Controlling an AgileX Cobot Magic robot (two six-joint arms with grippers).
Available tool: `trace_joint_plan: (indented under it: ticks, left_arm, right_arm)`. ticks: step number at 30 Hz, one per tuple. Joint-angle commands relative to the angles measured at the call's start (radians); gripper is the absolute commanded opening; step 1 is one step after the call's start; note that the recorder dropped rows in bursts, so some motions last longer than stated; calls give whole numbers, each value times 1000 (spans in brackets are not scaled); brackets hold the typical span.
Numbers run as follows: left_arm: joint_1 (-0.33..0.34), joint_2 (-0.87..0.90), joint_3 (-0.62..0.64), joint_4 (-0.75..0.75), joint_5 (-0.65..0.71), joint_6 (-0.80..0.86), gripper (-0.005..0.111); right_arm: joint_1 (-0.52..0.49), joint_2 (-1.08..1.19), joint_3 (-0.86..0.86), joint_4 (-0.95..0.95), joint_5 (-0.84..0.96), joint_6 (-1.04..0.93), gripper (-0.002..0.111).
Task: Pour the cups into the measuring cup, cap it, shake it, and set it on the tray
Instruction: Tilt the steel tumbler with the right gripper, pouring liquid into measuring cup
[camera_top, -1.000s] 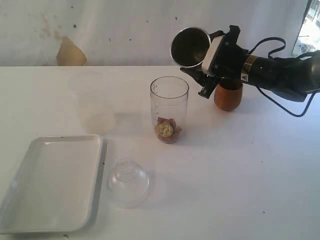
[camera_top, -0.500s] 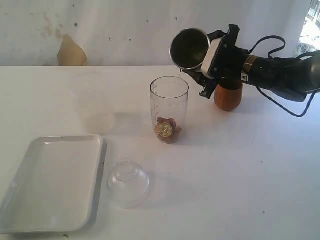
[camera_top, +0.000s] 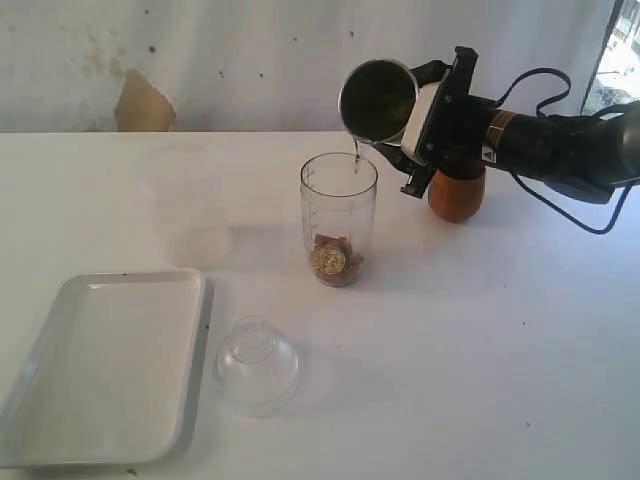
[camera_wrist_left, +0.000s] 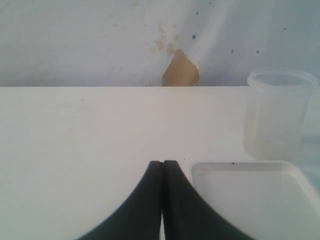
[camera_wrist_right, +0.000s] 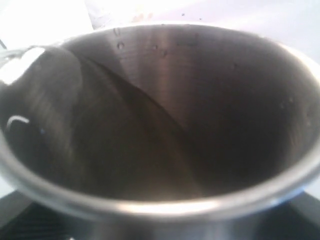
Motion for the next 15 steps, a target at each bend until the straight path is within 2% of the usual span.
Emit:
trace_joint_plan:
  ticks: [1,15]
  left_arm:
    - [-4,-5,5,1,2,0,0]
    - [-4,-5,5,1,2,0,0]
  right_arm:
    - [1,-15,-12,30,-56,-27,0]
    - [1,-15,-12,30,-51,-126,0]
